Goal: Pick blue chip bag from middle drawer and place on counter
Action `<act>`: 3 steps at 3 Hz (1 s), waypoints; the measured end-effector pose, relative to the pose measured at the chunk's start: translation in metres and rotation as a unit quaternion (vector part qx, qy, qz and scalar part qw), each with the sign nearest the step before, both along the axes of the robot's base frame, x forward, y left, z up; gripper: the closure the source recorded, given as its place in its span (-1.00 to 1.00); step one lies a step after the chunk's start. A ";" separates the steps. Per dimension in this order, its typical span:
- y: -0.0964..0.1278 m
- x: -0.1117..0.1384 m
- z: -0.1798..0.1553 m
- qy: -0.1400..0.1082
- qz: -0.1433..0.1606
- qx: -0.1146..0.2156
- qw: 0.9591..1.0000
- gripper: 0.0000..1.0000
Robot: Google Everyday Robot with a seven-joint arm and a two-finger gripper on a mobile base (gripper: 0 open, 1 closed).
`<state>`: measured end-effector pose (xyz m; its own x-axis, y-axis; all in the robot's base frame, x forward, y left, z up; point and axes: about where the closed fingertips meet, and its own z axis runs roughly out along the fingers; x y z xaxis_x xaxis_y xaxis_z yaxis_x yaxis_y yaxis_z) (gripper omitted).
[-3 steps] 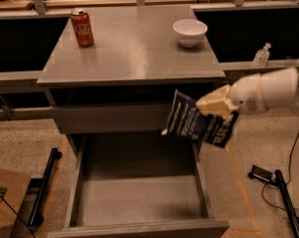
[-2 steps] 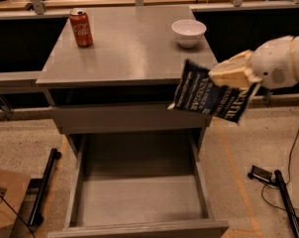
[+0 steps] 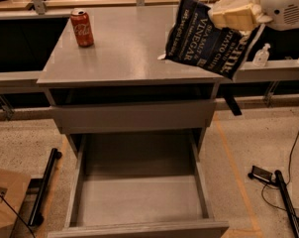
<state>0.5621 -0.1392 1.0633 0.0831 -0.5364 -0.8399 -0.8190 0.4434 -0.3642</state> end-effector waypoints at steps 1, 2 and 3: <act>0.008 0.003 -0.014 0.019 -0.002 0.004 1.000 1.00; 0.026 0.035 -0.018 0.003 0.008 0.013 1.000 1.00; 0.053 0.087 -0.016 -0.026 0.024 0.026 0.999 1.00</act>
Offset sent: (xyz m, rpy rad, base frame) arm 0.0871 0.0525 -0.0180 0.0599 -0.0563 0.0472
